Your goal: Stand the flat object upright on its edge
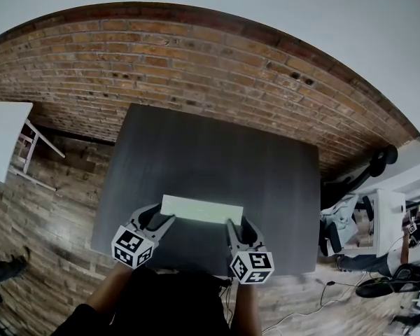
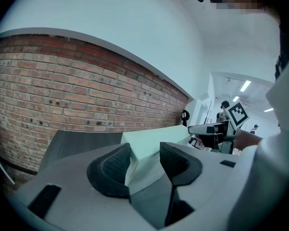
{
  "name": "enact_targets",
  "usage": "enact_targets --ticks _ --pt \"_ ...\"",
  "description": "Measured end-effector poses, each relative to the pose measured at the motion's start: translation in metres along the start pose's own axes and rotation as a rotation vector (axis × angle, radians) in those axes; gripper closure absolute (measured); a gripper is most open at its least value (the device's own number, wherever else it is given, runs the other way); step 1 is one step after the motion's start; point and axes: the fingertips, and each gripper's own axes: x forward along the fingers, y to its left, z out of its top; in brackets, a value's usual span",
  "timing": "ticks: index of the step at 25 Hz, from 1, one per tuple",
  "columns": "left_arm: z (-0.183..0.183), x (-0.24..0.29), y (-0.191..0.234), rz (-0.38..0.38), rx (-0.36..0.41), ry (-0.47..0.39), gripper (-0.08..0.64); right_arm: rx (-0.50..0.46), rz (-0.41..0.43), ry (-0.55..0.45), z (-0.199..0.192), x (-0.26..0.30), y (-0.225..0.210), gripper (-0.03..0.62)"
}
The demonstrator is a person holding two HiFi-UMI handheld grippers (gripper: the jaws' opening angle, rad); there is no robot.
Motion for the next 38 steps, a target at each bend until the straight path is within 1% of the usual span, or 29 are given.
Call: enact_targets --ticks 4,10,17,26,38 --pt "0.003 0.006 0.001 -0.001 0.000 -0.007 0.350 0.017 -0.007 -0.004 -0.001 0.003 -0.005 0.407" --pt "0.007 0.015 0.000 0.003 0.019 -0.025 0.350 0.040 -0.003 -0.004 -0.003 0.007 -0.014 0.403" --pt "0.010 0.019 0.005 0.001 0.012 -0.061 0.350 0.062 0.003 -0.023 0.001 0.013 -0.018 0.402" --pt "0.011 0.022 0.006 -0.017 0.000 -0.079 0.350 0.086 -0.005 -0.039 0.002 0.015 -0.021 0.396" --pt "0.013 0.022 0.006 -0.018 0.032 -0.061 0.350 0.100 -0.005 -0.039 0.004 0.016 -0.022 0.393"
